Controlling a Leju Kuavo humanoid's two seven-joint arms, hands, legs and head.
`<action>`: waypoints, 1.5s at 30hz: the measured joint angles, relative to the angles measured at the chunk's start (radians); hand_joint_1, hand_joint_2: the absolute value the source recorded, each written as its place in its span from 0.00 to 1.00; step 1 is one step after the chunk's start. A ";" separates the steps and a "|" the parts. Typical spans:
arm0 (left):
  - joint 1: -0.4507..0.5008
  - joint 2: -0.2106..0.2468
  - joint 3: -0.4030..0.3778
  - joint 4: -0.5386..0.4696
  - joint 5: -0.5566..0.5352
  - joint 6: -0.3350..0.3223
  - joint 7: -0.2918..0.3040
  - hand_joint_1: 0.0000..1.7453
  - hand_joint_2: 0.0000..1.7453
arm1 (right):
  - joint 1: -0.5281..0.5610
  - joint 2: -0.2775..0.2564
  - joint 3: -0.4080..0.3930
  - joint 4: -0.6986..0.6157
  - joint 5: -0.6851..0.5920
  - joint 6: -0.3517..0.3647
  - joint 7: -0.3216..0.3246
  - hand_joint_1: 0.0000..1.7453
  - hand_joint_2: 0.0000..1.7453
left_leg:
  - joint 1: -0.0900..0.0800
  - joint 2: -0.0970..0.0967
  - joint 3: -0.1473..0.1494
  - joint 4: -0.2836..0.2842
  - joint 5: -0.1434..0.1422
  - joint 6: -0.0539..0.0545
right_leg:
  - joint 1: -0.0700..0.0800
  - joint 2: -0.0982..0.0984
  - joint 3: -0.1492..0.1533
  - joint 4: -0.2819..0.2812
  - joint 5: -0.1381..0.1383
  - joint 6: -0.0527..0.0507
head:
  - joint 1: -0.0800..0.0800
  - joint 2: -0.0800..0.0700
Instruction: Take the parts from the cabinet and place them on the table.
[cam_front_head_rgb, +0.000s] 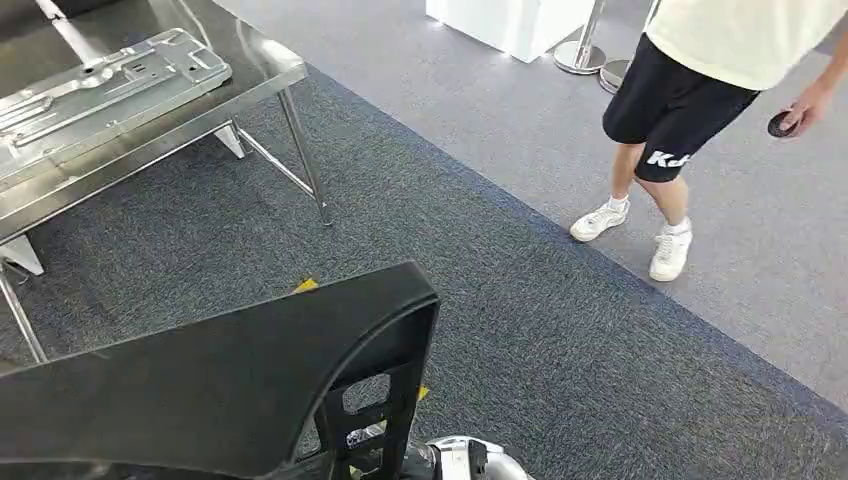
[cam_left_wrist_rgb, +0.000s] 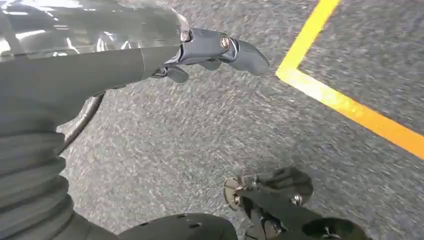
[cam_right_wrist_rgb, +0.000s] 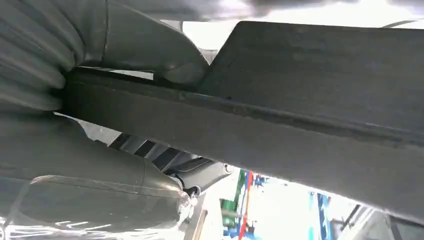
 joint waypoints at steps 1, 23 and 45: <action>0.002 0.001 -0.002 0.000 -0.009 -0.002 0.008 0.00 1.00 | -0.001 0.000 0.000 0.003 -0.002 0.002 -0.006 1.00 1.00 | 0.002 0.011 0.050 -0.095 0.046 -0.001 | -0.001 -0.009 0.004 0.001 -0.003 0.004 | 0.000 0.000; -0.017 -0.016 -0.044 0.000 -0.005 -0.030 -0.024 0.00 1.00 | 0.005 -0.008 0.009 0.013 -0.035 0.047 0.015 1.00 1.00 | -0.005 -0.107 0.103 -0.221 0.070 0.017 | -0.007 0.103 -0.017 0.012 0.009 0.010 | 0.000 0.000; 0.002 -0.018 -0.003 0.000 0.030 -0.034 0.063 0.00 1.00 | -0.062 -0.016 0.040 0.041 -0.083 0.071 0.051 1.00 1.00 | -0.008 -0.046 0.114 -0.239 0.084 0.057 | 0.002 0.055 -0.129 0.296 -0.122 0.043 | 0.000 0.000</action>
